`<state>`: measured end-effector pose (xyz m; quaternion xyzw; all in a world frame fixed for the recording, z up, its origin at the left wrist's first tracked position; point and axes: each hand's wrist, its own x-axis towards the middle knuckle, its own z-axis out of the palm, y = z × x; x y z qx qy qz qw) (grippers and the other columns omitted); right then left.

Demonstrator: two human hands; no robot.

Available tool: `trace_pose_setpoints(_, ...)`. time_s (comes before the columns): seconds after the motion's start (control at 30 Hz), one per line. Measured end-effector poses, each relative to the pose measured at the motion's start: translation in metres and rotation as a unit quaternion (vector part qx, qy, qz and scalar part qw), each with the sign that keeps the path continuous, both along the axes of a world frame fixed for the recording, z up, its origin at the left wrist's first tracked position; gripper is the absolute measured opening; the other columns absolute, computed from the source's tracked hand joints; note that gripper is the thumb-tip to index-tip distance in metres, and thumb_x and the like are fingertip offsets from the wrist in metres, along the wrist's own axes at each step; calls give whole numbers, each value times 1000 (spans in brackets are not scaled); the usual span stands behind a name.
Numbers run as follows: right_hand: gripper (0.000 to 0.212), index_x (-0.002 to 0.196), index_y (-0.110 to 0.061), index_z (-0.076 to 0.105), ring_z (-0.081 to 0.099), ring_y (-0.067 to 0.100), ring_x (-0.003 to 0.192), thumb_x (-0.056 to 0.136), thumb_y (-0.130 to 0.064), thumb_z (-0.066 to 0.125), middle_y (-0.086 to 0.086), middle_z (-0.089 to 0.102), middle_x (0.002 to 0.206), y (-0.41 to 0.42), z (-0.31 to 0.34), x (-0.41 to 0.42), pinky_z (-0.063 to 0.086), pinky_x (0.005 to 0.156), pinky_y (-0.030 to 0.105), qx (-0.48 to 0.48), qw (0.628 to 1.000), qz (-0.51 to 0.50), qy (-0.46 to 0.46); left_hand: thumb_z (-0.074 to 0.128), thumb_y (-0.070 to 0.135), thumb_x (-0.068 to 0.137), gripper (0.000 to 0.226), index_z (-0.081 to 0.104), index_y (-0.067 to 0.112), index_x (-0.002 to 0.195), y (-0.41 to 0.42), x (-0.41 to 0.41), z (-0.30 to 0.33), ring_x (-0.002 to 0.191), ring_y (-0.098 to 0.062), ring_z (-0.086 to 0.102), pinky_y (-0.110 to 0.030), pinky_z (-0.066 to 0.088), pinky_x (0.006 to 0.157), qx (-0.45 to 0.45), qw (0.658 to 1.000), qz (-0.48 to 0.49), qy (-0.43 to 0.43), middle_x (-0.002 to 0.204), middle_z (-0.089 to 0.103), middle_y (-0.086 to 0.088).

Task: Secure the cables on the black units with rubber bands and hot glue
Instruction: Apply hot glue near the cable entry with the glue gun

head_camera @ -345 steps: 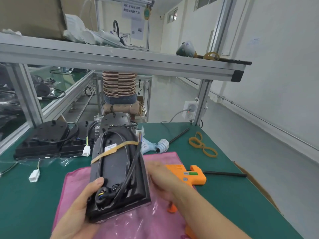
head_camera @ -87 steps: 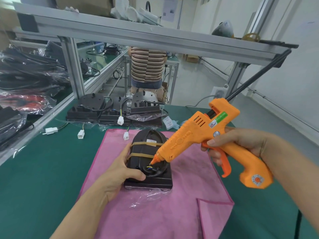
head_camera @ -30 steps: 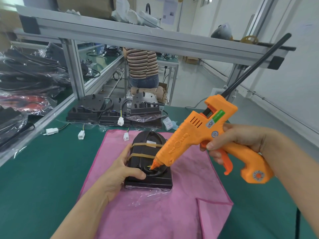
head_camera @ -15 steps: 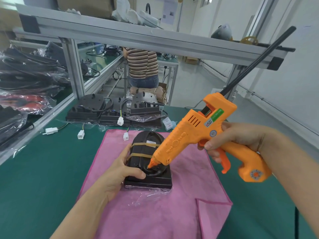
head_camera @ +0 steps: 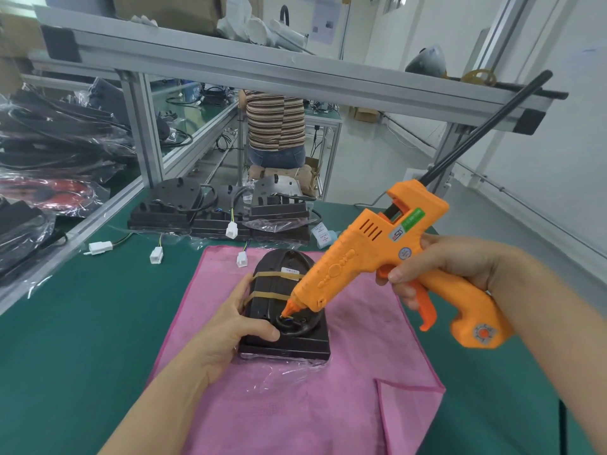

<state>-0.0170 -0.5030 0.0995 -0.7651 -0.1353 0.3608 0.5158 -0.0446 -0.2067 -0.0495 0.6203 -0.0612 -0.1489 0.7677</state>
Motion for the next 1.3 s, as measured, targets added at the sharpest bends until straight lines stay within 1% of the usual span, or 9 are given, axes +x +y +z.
trace_pose_setpoints(0.07,30,97,-4,65,59,25,60,74,-18,78,16,57,69,0,0,0,54,65,35,4,1000,-3,0,71,-2,46,85,59,42,118,0,0,0,98,-20,68,-30,53,74,-1,1000,-1,2,115,69,1)
trace_pose_setpoints(0.27,22,89,-10,70,59,26,60,72,-21,78,14,57,67,0,0,1,53,64,34,-5,1000,-5,-3,70,-3,47,82,61,43,114,-1,0,2,96,-18,69,-26,54,69,-4,1000,-4,-1,113,70,2)
trace_pose_setpoints(0.53,28,95,-7,67,59,26,60,73,-19,78,17,56,70,-1,-1,2,53,66,37,-10,1000,-15,-4,69,-4,46,88,58,37,122,-2,-3,5,97,-21,68,-30,52,72,-6,1000,-2,2,115,69,-1)
trace_pose_setpoints(0.67,23,90,-8,68,58,25,60,73,-19,78,14,58,68,-3,0,2,53,65,36,-9,1000,-18,-1,68,-5,45,88,57,36,123,-2,-3,6,96,-20,68,-31,51,75,-7,1000,-5,1,115,69,-2)
trace_pose_setpoints(0.87,25,88,-7,69,59,24,58,69,-20,79,13,57,64,-7,-3,0,54,61,32,-21,999,-26,8,67,-7,45,88,58,33,123,-2,-2,5,93,-18,69,-24,55,64,-19,1000,-10,-6,114,70,-1)
trace_pose_setpoints(0.97,20,88,-8,69,58,23,57,72,-17,78,12,58,65,-8,-4,-1,54,61,32,-8,1000,-28,6,67,-6,45,86,60,36,120,-2,-2,5,95,-19,69,-24,55,66,-19,1000,-12,-6,115,70,-1)
trace_pose_setpoints(1.03,16,87,-10,69,57,21,58,75,-16,76,10,58,66,-8,-5,-1,54,62,33,13,1000,-21,6,67,-6,46,82,64,42,112,-2,-2,5,93,-16,70,-24,55,65,-23,1000,-9,-3,112,71,2)
trace_pose_setpoints(1.13,15,90,-12,71,57,19,59,75,-15,74,9,59,71,-9,-5,0,54,61,33,39,999,-14,12,68,-6,46,80,65,43,109,-2,-2,4,91,-18,70,-25,56,64,-26,1000,-11,3,111,71,2)
trace_pose_setpoints(1.3,16,92,-11,69,57,18,60,77,-14,73,5,63,73,-10,-4,0,53,62,32,37,999,0,15,67,-7,45,77,69,49,99,-2,-2,5,88,-12,70,-21,54,62,-32,999,-7,1,106,72,8)
